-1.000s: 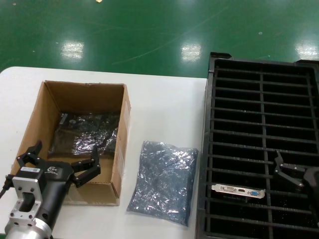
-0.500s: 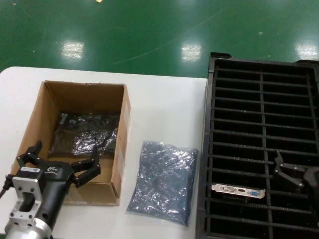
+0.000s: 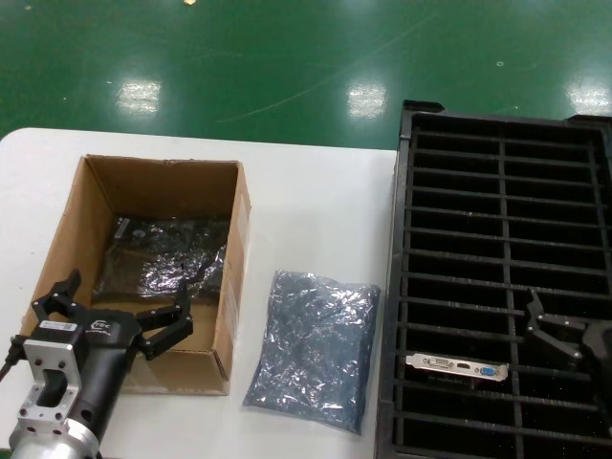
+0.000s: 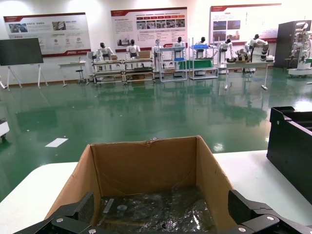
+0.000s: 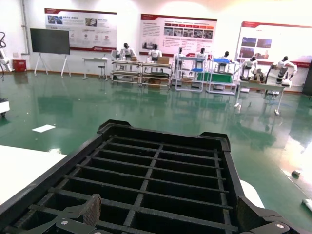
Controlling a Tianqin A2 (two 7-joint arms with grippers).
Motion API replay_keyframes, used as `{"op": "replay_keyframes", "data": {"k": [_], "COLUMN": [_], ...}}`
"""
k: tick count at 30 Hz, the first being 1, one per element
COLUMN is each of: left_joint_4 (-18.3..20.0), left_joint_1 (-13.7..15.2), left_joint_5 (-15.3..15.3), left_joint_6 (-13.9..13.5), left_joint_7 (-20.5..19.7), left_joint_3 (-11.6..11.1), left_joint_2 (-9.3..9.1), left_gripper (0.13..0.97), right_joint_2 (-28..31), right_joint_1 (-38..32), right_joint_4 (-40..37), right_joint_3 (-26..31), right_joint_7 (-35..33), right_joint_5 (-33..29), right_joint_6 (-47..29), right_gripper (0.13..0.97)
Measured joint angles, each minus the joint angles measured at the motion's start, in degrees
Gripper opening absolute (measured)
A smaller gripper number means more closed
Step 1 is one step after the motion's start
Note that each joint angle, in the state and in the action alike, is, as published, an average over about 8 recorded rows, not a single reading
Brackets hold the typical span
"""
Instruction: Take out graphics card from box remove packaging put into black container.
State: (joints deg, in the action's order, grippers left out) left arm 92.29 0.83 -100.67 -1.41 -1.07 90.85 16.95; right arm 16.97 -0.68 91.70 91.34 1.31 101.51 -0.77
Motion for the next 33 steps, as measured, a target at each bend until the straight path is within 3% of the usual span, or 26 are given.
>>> {"op": "replay_keyframes", "data": {"k": [33], "left_joint_4": [0.0], "left_joint_1": [0.0], "left_joint_5": [0.0], "left_joint_6": [0.0], "left_joint_7": [0.0], "left_joint_3": [0.0], "left_joint_2": [0.00], "left_gripper": [0.966], "right_joint_2": [0.0], "right_joint_1": [0.0], "right_joint_4": [0.0], "right_joint_3": [0.0], "right_joint_7": [0.0], "right_joint_5": [0.0], "right_joint_6": [0.0], "right_gripper": [0.966]}}
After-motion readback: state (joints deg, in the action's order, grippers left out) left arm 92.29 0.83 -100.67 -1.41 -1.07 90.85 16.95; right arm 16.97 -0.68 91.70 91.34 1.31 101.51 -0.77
